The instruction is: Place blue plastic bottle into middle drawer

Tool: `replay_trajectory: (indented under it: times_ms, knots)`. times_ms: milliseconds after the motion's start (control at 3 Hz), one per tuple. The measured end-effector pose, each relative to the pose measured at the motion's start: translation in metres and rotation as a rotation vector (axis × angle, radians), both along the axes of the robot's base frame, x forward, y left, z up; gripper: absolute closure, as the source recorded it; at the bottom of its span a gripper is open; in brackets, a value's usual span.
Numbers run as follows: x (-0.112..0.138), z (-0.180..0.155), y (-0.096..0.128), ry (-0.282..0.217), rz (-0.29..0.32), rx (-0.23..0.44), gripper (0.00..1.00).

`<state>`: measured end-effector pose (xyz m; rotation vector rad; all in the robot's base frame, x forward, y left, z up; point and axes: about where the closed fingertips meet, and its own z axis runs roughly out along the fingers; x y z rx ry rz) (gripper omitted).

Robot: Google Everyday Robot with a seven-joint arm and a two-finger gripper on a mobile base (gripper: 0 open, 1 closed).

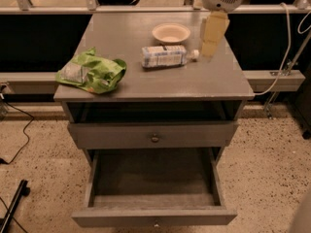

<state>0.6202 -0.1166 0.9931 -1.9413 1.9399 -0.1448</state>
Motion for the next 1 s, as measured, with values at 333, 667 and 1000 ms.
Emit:
replay_trajectory:
  times_ms: [333, 667, 1000]
  knots:
    - [0.059, -0.03, 0.025, 0.032, 0.042, -0.015, 0.0]
    - [0.081, -0.048, 0.038, 0.049, 0.072, -0.011, 0.0]
    - [0.09, -0.072, 0.052, 0.082, 0.113, -0.016, 0.0]
